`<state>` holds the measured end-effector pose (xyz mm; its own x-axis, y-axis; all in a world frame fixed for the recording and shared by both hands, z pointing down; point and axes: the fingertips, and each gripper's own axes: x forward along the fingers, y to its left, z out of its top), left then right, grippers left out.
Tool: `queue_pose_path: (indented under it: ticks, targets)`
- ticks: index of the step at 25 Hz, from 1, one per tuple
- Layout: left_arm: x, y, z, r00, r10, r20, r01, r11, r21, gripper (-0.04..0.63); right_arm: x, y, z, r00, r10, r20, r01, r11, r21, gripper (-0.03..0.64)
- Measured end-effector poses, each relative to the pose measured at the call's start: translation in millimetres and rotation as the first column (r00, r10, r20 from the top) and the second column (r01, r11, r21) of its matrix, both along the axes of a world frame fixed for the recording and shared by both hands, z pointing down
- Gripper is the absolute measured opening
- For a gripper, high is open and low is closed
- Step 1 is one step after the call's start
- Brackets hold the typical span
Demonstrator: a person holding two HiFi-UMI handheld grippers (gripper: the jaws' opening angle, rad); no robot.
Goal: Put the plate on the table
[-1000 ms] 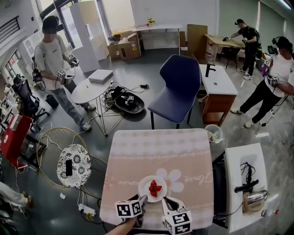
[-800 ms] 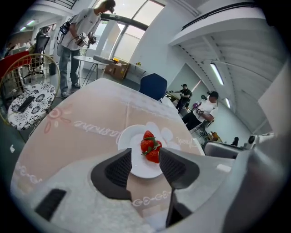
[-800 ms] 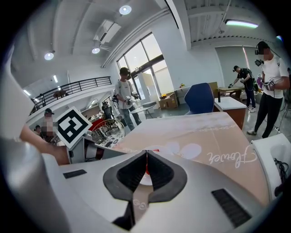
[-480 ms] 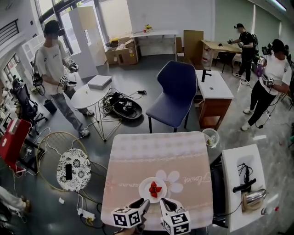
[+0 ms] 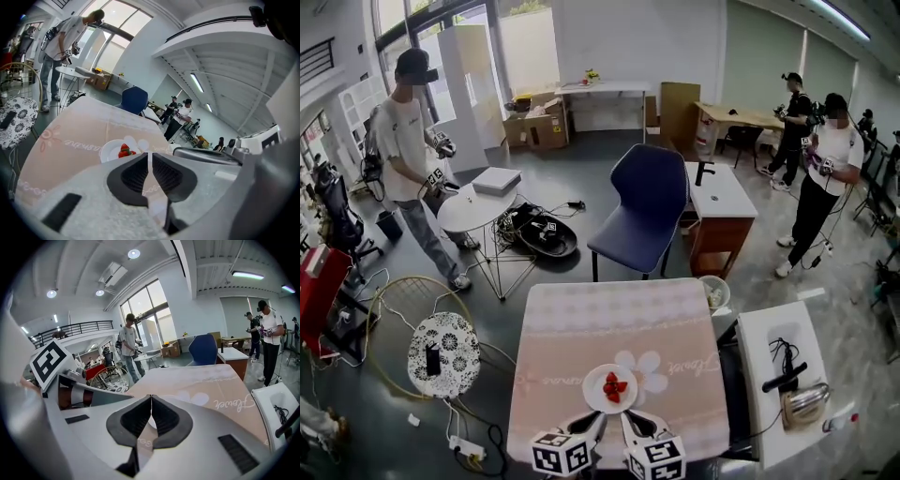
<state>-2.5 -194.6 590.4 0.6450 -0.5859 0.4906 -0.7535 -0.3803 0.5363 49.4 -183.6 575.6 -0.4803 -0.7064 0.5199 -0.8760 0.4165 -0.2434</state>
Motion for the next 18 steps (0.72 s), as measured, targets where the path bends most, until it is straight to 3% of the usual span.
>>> queue_pose_path:
  ticks: [9,18]
  targets:
    - [-11.1,23.6,-34.1,0.998,0.020,-0.053,-0.017,0.998,0.059,0.006,-19.6,24.8,-36.9,1.000,0.021,0.003,-0.021,0.998,0.060,0.003]
    - [-16.4,49.8,-53.6,0.997,0.065,-0.047,-0.058,0.991,0.124,0.006,-27.7,56.0,-57.7,0.999,0.045,-0.002,-0.044,0.993,0.109,0.003]
